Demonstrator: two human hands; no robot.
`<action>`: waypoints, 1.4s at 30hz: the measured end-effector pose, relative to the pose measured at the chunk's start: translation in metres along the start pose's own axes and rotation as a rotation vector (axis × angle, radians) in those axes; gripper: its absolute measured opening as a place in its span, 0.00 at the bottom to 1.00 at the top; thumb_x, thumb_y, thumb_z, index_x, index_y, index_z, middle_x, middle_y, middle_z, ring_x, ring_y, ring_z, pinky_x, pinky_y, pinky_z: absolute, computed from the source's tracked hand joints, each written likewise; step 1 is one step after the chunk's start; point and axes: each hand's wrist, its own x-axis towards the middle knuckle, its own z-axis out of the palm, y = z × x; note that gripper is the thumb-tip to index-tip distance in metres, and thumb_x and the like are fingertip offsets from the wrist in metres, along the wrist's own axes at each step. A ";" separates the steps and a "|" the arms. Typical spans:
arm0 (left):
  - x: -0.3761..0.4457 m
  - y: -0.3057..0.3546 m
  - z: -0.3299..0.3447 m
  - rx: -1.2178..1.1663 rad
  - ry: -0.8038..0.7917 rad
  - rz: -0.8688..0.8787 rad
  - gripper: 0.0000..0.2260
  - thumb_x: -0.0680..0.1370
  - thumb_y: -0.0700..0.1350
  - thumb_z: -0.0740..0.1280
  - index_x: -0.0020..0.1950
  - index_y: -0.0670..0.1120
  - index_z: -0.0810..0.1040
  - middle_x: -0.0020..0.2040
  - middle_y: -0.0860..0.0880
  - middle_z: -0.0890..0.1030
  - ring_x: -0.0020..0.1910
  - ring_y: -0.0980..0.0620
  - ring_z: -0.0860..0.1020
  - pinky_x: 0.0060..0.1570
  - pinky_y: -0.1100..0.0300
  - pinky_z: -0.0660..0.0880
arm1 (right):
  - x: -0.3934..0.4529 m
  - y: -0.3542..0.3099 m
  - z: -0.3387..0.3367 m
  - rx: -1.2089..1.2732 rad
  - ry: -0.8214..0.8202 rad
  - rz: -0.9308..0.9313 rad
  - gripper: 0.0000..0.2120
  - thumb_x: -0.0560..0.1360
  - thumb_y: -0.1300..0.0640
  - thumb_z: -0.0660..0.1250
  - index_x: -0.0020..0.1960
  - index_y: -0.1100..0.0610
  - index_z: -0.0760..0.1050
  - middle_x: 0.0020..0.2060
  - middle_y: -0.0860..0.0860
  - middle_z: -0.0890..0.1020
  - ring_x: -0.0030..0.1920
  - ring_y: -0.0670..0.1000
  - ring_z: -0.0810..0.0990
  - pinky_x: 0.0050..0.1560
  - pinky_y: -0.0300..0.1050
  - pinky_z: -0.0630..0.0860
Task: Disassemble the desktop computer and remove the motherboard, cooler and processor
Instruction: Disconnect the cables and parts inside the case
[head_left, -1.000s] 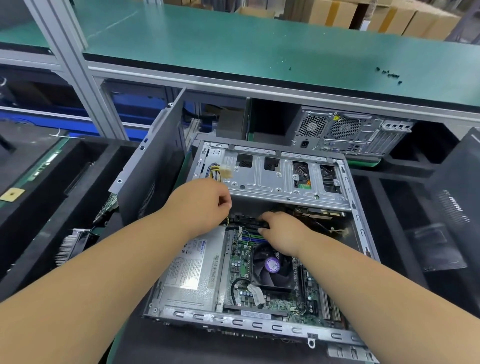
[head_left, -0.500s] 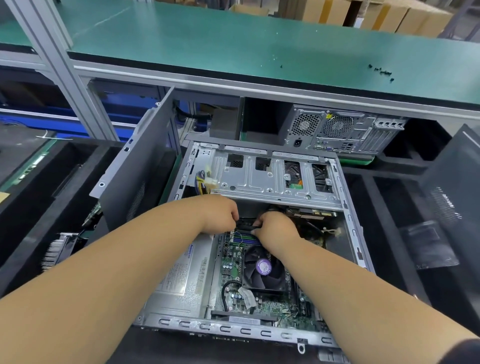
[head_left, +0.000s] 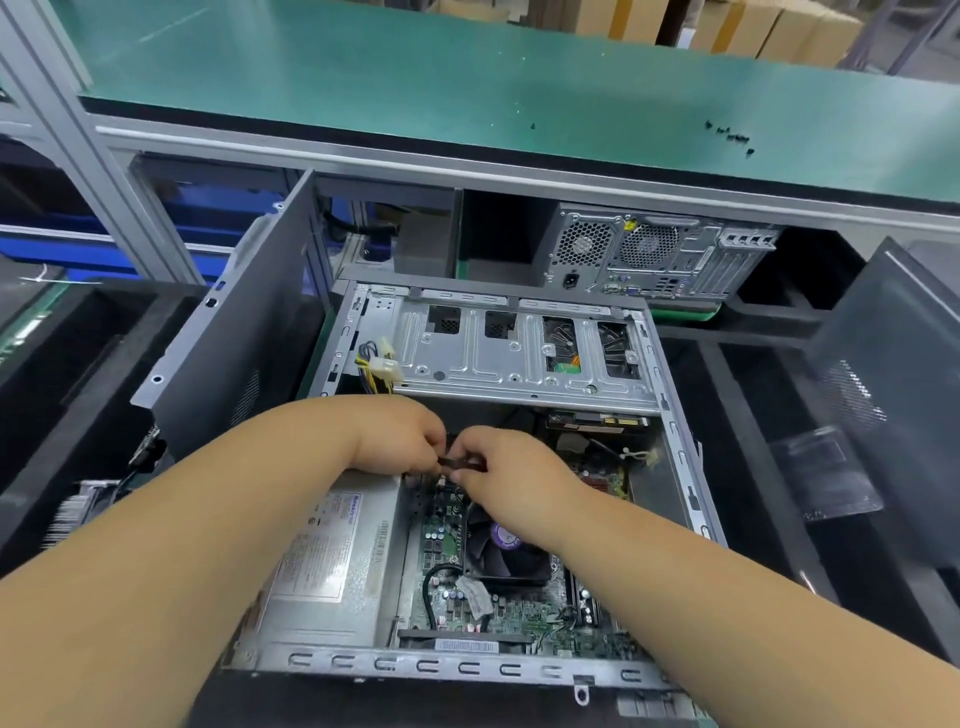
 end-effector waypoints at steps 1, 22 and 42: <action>-0.006 -0.003 -0.002 -0.004 0.010 0.013 0.03 0.77 0.48 0.65 0.45 0.52 0.78 0.40 0.54 0.77 0.42 0.54 0.74 0.45 0.57 0.70 | -0.005 -0.003 -0.004 -0.049 -0.006 -0.022 0.04 0.77 0.52 0.66 0.51 0.48 0.76 0.41 0.44 0.76 0.43 0.49 0.75 0.42 0.43 0.66; -0.023 0.022 0.016 -0.098 0.353 0.144 0.04 0.74 0.53 0.70 0.43 0.55 0.81 0.40 0.58 0.81 0.44 0.58 0.79 0.48 0.57 0.77 | -0.035 0.003 -0.014 -0.275 -0.033 0.274 0.11 0.80 0.55 0.63 0.60 0.50 0.79 0.53 0.54 0.82 0.53 0.56 0.80 0.50 0.44 0.74; 0.006 0.018 0.037 0.150 0.625 0.031 0.08 0.79 0.48 0.62 0.45 0.50 0.79 0.41 0.50 0.79 0.40 0.47 0.77 0.39 0.55 0.77 | -0.003 0.053 0.005 -1.132 -0.506 0.520 0.28 0.81 0.57 0.58 0.78 0.63 0.54 0.74 0.60 0.60 0.72 0.59 0.62 0.65 0.50 0.69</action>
